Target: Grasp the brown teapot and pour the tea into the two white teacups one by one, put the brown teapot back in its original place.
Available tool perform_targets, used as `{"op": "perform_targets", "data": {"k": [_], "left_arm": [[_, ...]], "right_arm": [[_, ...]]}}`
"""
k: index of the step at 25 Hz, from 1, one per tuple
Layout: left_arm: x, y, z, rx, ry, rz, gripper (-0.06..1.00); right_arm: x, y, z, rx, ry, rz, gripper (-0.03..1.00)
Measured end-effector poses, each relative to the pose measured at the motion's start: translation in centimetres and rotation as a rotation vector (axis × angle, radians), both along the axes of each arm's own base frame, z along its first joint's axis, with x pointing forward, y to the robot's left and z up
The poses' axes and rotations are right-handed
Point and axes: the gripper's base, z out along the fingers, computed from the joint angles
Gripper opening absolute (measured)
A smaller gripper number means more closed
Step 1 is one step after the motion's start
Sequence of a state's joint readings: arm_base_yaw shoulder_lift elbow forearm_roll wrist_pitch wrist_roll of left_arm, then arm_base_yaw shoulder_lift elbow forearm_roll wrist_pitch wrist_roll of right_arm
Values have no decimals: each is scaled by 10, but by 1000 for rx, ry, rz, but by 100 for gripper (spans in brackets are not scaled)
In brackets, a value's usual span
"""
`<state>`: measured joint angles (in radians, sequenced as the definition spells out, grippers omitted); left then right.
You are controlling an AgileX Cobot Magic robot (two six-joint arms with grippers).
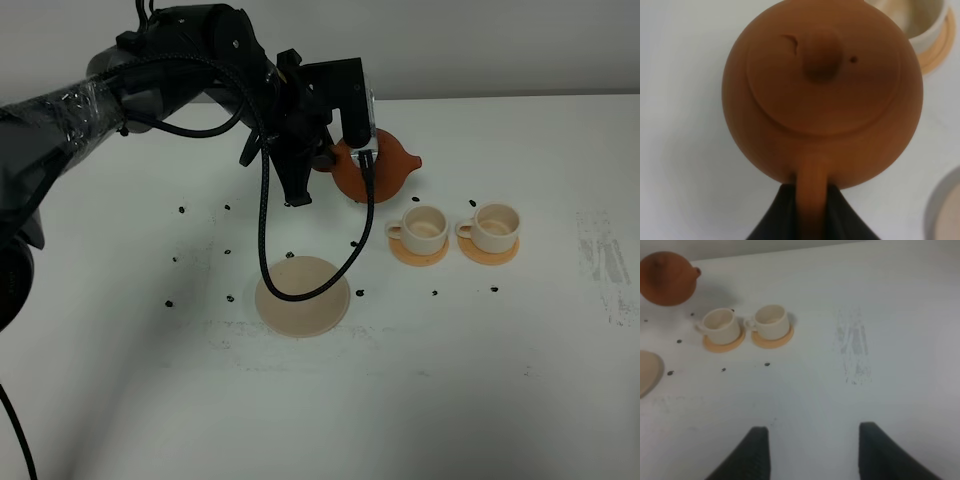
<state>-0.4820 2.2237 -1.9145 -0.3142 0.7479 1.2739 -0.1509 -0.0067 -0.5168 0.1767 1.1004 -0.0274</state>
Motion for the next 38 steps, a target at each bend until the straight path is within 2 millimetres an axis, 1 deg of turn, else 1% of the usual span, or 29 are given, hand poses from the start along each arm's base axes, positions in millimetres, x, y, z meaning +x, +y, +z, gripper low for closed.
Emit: {"op": "perform_targets", "data": {"k": [3,7,12,22,26,34,38], "left_arm": [[0,-2,0,27,-37,-13,8],[-1,-7,-6,44,-41,-34,8],[-3,-13,-11,80,-65,-105,8],[-3,-13,-14,126,-101,-168,8],[-4,-16,-15,147,-121,-203,8],[-2,-19,-13,194,-207,-242,8],[-2,-19,-13,204,-217,-250,8]], "right_arm": [[0,0,0,0,0,0,39],[0,0,0,0,0,0,39],[0,0,0,0,0,0,39],[0,0,0,0,0,0,39],[0,0,0,0,0,0,39],[0,0,0,0,0,0,39],[0,0,0,0,0,0,39]]}}
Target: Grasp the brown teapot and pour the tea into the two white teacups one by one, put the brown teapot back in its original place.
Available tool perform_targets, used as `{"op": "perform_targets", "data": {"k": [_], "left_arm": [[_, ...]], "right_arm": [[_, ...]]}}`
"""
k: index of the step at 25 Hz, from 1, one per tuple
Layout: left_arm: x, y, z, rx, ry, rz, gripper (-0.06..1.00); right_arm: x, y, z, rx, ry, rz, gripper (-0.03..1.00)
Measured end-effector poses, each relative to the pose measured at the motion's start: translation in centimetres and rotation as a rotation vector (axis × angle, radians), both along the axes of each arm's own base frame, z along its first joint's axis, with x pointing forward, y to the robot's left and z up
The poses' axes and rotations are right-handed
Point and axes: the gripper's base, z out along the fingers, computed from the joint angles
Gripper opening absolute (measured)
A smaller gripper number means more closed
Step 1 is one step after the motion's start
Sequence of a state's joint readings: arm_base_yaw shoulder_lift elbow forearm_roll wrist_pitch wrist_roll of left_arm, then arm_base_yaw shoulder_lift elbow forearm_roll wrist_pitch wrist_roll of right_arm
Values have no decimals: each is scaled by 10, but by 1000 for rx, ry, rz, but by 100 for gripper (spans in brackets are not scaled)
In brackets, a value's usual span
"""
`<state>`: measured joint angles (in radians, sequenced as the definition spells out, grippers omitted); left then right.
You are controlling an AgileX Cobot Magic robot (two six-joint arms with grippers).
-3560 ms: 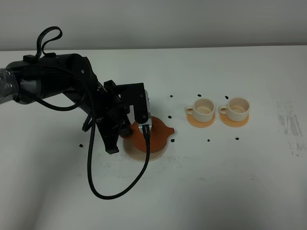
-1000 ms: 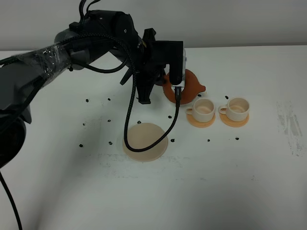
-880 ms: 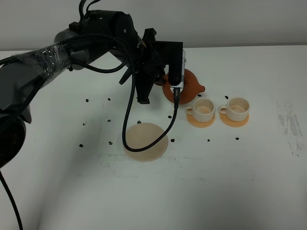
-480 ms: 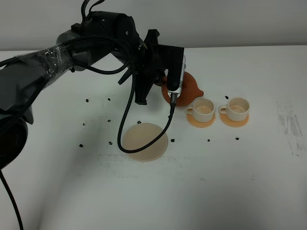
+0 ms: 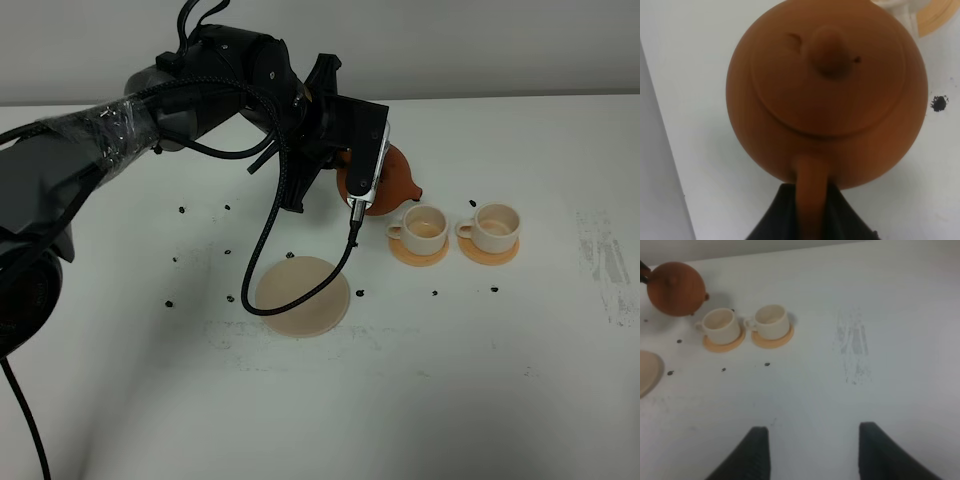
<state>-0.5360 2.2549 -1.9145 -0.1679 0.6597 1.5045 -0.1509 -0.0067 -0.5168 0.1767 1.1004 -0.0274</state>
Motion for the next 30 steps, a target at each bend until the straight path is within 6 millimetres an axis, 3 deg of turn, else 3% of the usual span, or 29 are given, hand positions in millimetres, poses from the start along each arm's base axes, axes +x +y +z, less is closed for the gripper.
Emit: {"op": "perform_targets", "data": {"k": [30], "left_arm": [[2,-3,2,87,-118,-117,8]], "right_arm": [[0,0,0,0,0,0,39]]}}
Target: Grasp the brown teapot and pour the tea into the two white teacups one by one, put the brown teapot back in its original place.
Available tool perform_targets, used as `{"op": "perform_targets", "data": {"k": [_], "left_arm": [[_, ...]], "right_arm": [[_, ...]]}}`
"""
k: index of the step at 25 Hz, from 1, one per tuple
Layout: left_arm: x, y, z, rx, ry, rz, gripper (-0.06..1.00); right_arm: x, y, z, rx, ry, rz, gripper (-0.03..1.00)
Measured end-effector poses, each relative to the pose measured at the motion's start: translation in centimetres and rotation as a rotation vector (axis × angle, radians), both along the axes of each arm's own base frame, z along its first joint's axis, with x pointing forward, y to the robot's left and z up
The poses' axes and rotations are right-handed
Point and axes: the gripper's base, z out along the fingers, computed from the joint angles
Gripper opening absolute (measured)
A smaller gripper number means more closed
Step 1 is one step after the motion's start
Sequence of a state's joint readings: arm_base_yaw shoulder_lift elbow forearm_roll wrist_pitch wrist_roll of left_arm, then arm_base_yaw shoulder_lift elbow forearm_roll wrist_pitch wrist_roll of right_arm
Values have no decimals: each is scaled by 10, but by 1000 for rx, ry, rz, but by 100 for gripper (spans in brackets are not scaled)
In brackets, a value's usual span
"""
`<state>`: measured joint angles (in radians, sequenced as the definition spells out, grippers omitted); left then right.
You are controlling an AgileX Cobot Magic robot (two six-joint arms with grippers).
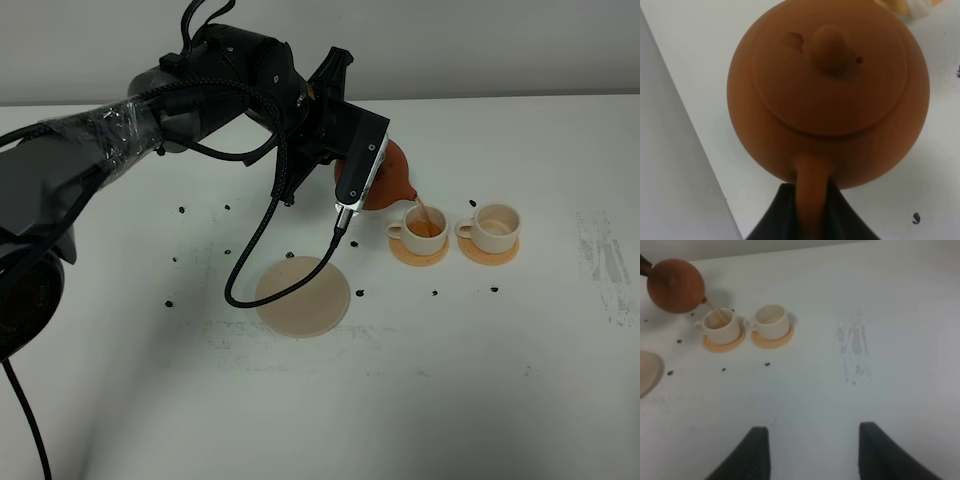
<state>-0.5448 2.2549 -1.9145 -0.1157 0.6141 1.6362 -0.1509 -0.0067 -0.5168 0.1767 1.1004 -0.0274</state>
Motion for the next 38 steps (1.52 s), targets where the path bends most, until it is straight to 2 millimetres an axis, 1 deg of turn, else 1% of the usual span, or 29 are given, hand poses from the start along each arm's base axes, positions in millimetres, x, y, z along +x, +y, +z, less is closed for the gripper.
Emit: {"op": "perform_targets", "data": {"k": [16,38], "left_arm": [[0,0,0,27,-26,-40,8],[1,-3,2,89,-112,-119,8]], "right_arm": [[0,0,0,0,0,0,39],[0,0,0,0,0,0,39]]}}
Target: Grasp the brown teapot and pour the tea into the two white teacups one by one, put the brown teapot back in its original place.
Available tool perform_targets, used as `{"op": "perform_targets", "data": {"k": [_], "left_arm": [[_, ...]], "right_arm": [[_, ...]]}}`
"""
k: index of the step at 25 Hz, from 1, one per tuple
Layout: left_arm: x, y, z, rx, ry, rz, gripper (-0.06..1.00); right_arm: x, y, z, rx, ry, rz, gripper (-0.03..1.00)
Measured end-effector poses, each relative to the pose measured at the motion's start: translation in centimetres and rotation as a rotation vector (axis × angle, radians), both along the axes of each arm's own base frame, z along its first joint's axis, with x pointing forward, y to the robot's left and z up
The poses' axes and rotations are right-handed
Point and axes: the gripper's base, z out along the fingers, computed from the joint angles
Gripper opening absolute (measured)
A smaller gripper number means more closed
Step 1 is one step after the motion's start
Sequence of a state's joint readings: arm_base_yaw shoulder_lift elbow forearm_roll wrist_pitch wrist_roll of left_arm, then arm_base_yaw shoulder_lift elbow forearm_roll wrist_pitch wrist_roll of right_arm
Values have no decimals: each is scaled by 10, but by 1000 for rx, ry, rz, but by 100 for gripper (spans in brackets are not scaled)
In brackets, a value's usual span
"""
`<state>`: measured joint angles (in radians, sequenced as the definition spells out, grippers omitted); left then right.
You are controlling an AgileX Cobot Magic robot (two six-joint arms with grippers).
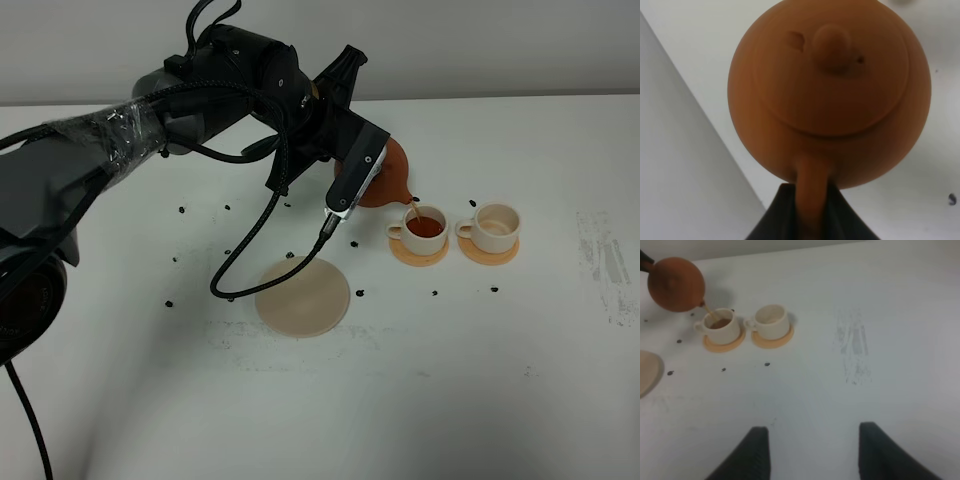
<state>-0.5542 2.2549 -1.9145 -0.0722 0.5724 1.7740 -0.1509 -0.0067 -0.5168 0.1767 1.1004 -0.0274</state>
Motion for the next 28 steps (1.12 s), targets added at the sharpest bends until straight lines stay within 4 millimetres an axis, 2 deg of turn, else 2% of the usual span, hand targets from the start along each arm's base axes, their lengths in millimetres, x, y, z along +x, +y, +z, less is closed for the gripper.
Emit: {"op": "perform_targets", "data": {"k": [28], "left_arm": [[1,-5,-4,41,-51,-49,8]], "right_arm": [[0,0,0,0,0,0,39]]}}
